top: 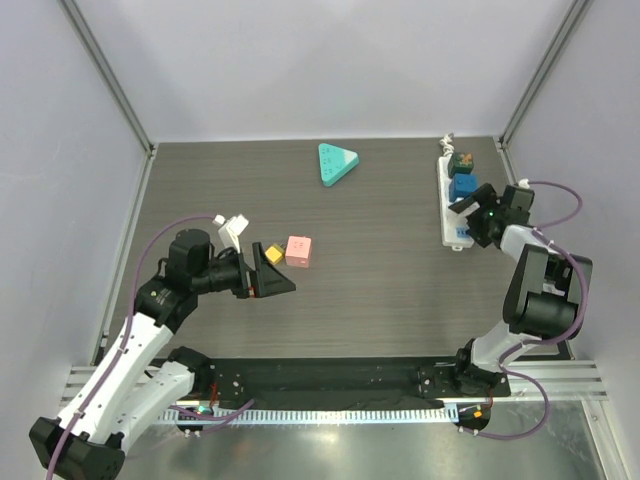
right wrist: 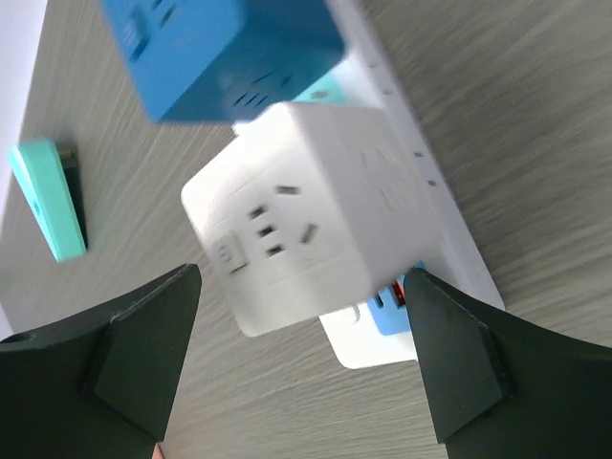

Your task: Pull the plug off the socket

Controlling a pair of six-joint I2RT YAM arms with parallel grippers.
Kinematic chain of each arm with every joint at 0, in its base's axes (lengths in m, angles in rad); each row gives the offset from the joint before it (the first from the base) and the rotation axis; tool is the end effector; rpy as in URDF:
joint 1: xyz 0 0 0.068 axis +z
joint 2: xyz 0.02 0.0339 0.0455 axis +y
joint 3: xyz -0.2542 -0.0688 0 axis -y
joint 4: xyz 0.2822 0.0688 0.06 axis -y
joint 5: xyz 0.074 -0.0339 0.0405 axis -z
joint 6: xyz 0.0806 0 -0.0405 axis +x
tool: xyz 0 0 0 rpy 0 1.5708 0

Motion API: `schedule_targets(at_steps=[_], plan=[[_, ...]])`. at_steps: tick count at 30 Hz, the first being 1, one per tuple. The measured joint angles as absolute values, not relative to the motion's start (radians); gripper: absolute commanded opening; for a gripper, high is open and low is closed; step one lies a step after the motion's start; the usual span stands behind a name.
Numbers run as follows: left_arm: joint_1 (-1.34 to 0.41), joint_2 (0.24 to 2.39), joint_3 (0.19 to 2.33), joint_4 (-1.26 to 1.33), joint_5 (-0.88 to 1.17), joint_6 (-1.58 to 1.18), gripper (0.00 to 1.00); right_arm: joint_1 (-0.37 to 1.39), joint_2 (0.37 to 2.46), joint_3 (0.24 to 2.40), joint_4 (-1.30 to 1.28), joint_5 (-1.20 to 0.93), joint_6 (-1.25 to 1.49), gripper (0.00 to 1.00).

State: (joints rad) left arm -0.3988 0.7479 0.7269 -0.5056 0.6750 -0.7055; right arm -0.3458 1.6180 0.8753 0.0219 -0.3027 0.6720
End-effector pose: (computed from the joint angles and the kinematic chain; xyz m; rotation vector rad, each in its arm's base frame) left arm 0.1974 -0.1378 0.2716 0.1042 2.2693 -1.3373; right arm 0.3787 -0.1109 0.1212 0.9819 2.0858 0.5151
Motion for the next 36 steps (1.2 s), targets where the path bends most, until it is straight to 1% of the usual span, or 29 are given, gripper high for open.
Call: schedule_targets(at_steps=[6,9,18,25,29,32,36], plan=[[-0.399,0.742,0.727,-0.507,0.678,-0.698,1.0,-0.13,1.578,0.875,-0.053,-0.167,0.598,0.93],[-0.399,0.737,0.727,-0.511,0.679,-0.692,1.0,-0.074,1.574,0.889,-0.095,-0.115,0.559,0.93],[-0.399,0.717,0.715,-0.521,0.682,-0.672,1.0,-0.087,1.514,0.891,-0.216,0.101,0.445,0.98],[-0.399,0.72,0.689,-0.517,0.707,-0.677,1.0,-0.081,1.558,0.904,-0.216,0.133,0.406,0.97],[-0.399,0.714,0.689,-0.514,0.712,-0.681,1.0,-0.068,1.623,0.915,-0.204,0.141,0.391,0.95],[-0.399,0.703,0.689,-0.514,0.712,-0.682,1.0,-0.051,1.65,0.927,-0.196,0.159,0.376,0.92],[-0.399,0.697,0.689,-0.514,0.712,-0.682,1.0,-0.024,1.675,0.949,-0.187,0.199,0.368,0.85]])
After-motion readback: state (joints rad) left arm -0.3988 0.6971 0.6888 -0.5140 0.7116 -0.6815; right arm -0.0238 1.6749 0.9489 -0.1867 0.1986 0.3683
